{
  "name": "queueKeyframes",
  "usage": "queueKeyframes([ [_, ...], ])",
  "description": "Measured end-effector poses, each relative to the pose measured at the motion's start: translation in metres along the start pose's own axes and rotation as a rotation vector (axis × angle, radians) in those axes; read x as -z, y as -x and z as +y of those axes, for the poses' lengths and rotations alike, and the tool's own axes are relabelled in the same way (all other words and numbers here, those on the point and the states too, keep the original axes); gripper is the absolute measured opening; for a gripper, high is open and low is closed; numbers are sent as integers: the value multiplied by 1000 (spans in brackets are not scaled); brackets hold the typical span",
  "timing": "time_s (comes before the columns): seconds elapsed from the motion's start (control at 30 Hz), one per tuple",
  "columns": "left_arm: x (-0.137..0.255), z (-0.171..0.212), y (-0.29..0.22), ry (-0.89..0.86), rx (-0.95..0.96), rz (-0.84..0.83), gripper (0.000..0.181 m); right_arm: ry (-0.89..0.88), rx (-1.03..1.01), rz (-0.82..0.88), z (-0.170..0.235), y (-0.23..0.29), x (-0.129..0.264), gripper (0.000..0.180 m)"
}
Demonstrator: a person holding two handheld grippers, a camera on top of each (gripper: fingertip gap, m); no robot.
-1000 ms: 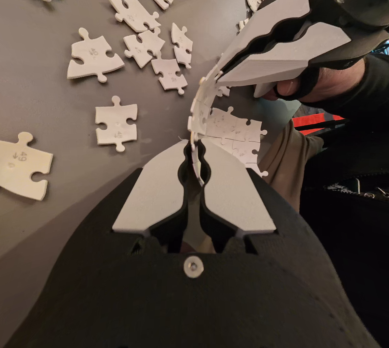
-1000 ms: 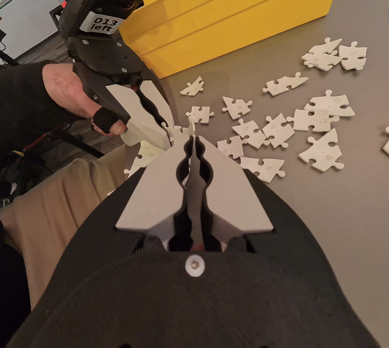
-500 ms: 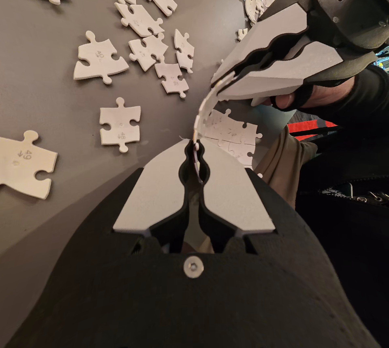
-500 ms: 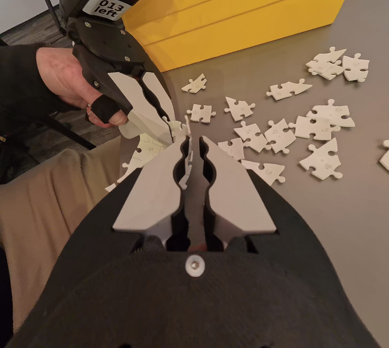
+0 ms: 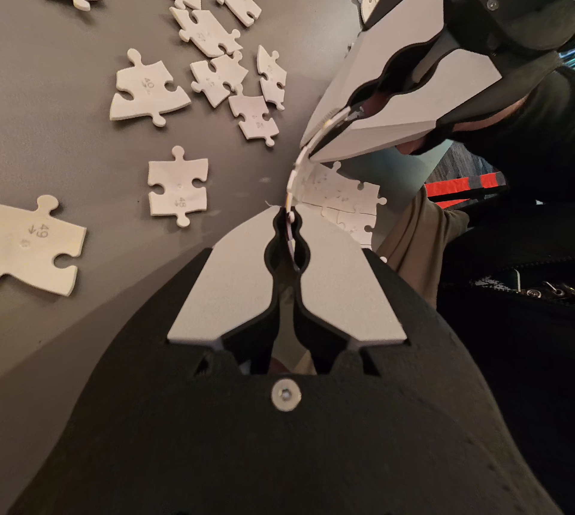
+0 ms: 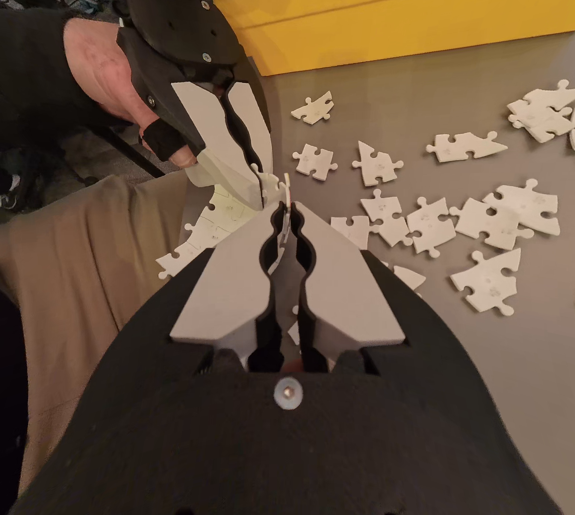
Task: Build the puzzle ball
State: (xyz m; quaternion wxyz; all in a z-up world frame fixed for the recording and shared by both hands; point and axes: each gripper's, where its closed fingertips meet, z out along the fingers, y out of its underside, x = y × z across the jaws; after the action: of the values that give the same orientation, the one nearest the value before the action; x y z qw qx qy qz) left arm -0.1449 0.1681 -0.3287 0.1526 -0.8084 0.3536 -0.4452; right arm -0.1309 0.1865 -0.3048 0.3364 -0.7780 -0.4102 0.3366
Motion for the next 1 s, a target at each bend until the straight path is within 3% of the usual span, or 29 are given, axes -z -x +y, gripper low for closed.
queueKeyframes([
  [0.6,-1,2,-1,17,-10,9,4,8,119,-63,-1,-6,-5,5],
  [1.0,1,-1,-1,0,-13,2,3,64,85,-125,8,2,-8,14],
])
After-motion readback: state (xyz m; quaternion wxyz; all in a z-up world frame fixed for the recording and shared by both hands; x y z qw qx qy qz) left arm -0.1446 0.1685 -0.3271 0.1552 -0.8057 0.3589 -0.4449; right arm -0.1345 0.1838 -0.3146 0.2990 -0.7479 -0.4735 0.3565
